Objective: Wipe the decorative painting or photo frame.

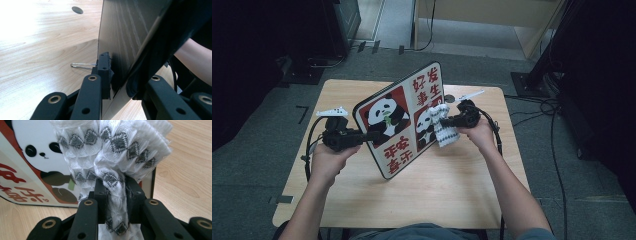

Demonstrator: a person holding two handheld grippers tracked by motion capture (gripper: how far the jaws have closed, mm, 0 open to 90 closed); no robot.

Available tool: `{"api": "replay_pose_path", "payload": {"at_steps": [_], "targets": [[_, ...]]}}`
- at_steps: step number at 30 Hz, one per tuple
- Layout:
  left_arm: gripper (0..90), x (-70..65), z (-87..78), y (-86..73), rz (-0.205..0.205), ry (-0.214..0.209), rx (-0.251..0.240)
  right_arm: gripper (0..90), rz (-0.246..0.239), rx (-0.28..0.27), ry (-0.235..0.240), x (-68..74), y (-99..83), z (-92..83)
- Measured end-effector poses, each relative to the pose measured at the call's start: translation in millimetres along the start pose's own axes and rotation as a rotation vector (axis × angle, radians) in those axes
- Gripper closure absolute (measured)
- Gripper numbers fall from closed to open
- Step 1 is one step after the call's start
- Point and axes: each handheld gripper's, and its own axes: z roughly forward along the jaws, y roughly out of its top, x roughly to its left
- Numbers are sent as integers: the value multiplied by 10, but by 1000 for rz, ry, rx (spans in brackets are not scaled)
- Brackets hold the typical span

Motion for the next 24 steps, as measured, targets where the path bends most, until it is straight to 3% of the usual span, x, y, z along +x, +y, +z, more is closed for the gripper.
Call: {"api": "replay_pose_path", "payload": {"at_steps": [24], "targets": [[763, -3, 11, 2, 8, -5, 2, 748, 29, 68, 5, -124, -155, 167]]}}
